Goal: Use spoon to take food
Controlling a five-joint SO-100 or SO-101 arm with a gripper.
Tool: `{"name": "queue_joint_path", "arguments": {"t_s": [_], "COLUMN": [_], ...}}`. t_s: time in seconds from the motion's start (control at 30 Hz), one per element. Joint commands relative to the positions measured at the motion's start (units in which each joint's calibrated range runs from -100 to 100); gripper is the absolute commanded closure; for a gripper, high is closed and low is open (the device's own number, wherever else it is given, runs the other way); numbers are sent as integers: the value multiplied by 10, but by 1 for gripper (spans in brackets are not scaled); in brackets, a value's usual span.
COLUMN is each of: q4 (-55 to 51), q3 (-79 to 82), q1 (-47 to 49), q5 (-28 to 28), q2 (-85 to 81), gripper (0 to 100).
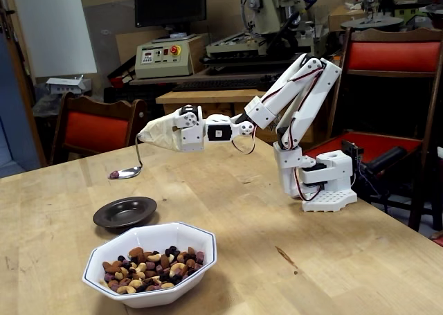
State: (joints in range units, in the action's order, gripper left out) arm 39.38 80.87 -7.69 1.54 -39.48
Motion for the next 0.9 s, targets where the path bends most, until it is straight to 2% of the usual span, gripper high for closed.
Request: {"name": "queue_joint_path", "arguments": {"t_s": [0.0,0.43,0.87], "q4": [0,1,6], "q3": [-7,-16,-18], "q1": [-28,-37,-38], "q5": [1,1,-3], "q2": [-16,115,135], "gripper": [95,95,95]}}
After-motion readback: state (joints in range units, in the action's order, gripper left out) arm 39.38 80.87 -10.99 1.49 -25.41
